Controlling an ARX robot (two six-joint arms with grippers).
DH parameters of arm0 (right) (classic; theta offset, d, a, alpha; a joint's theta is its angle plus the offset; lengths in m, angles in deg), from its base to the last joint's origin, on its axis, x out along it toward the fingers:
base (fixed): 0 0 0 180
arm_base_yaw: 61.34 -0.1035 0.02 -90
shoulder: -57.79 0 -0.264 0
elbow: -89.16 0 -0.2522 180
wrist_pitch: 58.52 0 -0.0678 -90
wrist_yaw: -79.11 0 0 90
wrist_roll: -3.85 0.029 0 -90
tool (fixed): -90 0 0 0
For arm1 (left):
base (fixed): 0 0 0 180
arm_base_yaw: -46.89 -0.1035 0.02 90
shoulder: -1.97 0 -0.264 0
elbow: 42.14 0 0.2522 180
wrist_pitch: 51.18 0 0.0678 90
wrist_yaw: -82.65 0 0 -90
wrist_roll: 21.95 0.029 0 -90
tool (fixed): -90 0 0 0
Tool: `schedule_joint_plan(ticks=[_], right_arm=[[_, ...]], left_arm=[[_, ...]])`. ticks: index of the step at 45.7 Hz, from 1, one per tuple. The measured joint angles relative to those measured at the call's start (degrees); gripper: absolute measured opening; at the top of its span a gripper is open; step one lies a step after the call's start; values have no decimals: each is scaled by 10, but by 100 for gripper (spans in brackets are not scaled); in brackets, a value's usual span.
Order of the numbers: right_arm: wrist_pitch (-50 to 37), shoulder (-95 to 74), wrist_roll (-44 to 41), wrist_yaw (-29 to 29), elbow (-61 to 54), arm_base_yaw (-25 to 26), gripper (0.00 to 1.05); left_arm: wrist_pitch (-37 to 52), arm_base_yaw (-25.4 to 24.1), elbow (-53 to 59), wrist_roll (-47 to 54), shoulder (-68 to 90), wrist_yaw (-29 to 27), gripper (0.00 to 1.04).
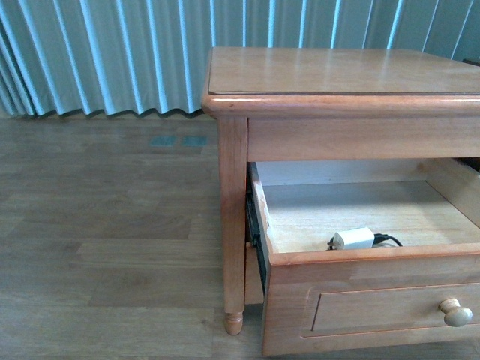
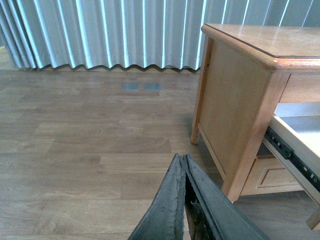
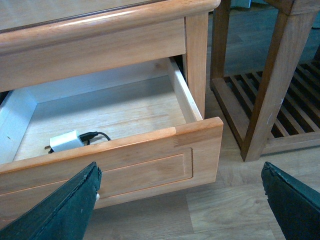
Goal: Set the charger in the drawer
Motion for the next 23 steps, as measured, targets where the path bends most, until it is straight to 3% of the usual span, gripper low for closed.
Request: schedule_joint_plan(ticks=[11,16,21,23], right_arm=[[0,0,0,0,0,0,96],[0,0,0,0,0,0,96],[0,0,0,1,0,0,96],[0,-9,-23,45,0,9,96]], left_arm=[[0,0,0,0,0,0,6],[0,0,0,0,0,0,24],[0,0,0,0,0,0,51],[0,0,0,0,0,0,57]])
